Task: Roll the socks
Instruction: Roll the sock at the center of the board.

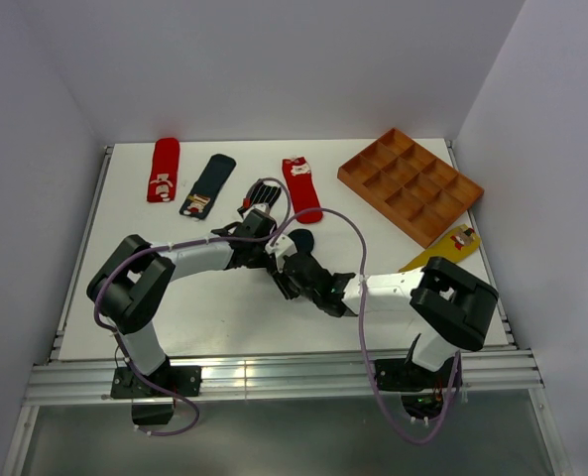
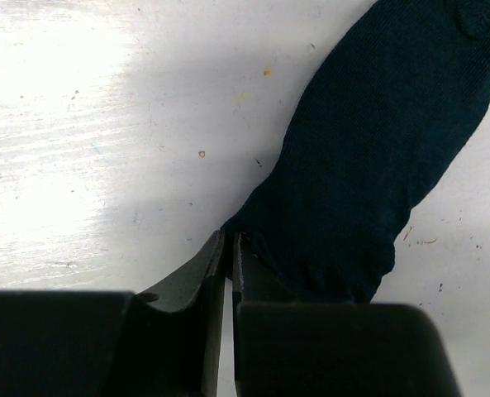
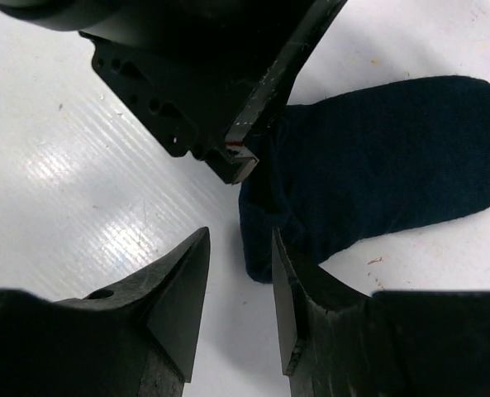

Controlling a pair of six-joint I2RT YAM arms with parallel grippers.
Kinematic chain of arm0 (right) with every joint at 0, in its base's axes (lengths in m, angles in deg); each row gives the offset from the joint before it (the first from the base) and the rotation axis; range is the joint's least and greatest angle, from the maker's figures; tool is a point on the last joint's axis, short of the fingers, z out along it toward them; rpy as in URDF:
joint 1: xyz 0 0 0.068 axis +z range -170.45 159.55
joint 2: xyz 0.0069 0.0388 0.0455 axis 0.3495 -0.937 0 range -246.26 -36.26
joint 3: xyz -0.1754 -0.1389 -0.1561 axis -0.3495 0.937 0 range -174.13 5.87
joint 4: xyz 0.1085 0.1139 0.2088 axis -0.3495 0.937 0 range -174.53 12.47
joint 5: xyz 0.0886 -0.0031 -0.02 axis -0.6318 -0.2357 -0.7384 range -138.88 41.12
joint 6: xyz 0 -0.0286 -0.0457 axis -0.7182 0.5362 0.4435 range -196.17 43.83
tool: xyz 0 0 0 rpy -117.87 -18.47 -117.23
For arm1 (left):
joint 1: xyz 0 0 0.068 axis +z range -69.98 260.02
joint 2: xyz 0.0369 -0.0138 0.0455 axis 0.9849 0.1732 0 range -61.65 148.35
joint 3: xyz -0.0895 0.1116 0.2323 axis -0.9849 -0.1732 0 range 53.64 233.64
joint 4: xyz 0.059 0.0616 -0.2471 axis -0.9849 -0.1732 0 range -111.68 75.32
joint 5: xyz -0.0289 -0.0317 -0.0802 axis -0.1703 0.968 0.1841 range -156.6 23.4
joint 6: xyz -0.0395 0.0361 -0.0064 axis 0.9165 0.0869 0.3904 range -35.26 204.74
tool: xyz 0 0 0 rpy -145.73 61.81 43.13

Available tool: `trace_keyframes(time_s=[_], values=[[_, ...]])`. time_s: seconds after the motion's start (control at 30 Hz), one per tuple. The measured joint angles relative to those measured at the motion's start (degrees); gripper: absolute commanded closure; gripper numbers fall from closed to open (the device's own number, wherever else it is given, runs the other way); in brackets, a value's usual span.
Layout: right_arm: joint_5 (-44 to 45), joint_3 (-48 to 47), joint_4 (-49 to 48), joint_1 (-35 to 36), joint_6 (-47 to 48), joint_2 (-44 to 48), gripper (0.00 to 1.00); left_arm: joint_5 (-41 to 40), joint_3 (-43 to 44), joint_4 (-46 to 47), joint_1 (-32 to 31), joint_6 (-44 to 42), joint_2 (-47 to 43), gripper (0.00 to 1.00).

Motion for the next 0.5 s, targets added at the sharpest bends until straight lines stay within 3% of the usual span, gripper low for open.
trace_keyframes(time_s=[0.5], values=[[-0.4, -1.6, 0.9, -2.4, -0.7, -4.6, 0.56, 0.5, 0.0, 0.0, 0.2, -0.1, 0.0, 0.89]])
